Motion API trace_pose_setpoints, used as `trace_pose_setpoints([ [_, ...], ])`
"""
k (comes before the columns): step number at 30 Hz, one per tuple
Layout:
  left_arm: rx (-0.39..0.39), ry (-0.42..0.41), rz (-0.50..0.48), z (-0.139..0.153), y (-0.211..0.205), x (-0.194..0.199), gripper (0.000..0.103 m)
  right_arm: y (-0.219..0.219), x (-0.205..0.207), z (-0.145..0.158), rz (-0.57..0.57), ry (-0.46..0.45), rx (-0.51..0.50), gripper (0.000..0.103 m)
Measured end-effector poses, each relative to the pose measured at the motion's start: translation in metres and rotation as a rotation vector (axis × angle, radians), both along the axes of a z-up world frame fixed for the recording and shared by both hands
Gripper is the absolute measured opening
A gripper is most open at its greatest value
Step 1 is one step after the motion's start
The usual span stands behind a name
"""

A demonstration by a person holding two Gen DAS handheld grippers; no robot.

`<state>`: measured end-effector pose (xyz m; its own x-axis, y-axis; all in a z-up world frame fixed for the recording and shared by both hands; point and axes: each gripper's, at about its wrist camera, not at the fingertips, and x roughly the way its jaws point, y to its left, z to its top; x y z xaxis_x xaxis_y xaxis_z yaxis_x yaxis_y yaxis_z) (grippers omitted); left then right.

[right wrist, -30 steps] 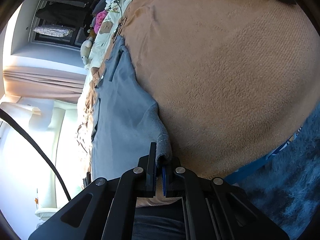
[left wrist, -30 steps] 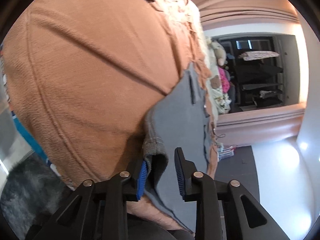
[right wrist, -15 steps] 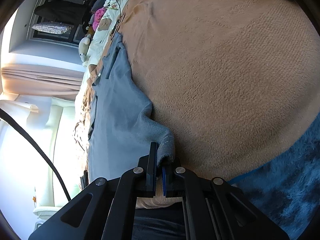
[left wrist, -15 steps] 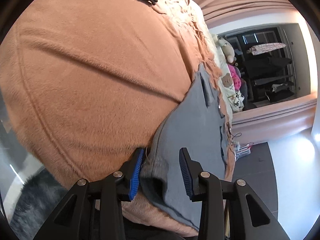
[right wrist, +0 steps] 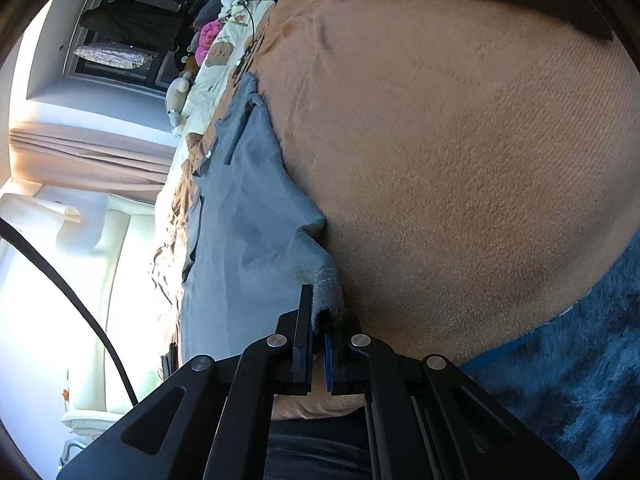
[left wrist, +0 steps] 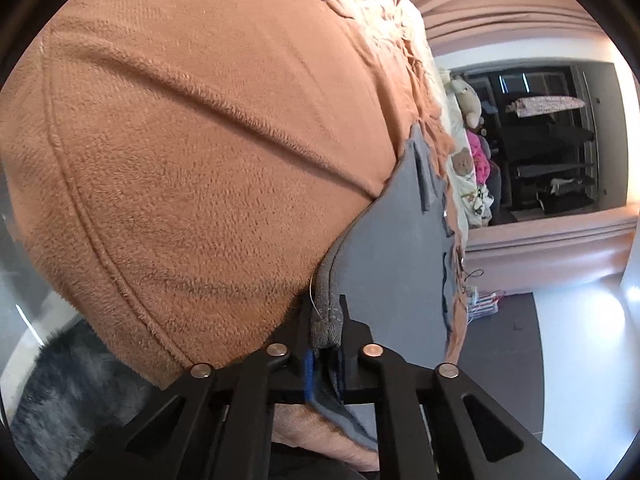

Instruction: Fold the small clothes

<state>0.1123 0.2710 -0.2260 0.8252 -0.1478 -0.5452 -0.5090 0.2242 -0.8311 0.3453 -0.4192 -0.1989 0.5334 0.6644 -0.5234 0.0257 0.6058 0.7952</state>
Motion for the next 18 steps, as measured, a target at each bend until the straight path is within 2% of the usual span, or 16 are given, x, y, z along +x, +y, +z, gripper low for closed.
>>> trace_pose_setpoints([
  [7, 0.001, -0.055, 0.017, 0.026, 0.001, -0.014, 0.003, -0.011, -0.012, 0.022, -0.008, -0.059, 0.026, 0.0],
  [18, 0.016, -0.172, 0.02, 0.095, -0.014, -0.035, 0.003, -0.034, -0.061, 0.065, -0.016, -0.187, 0.081, 0.0],
])
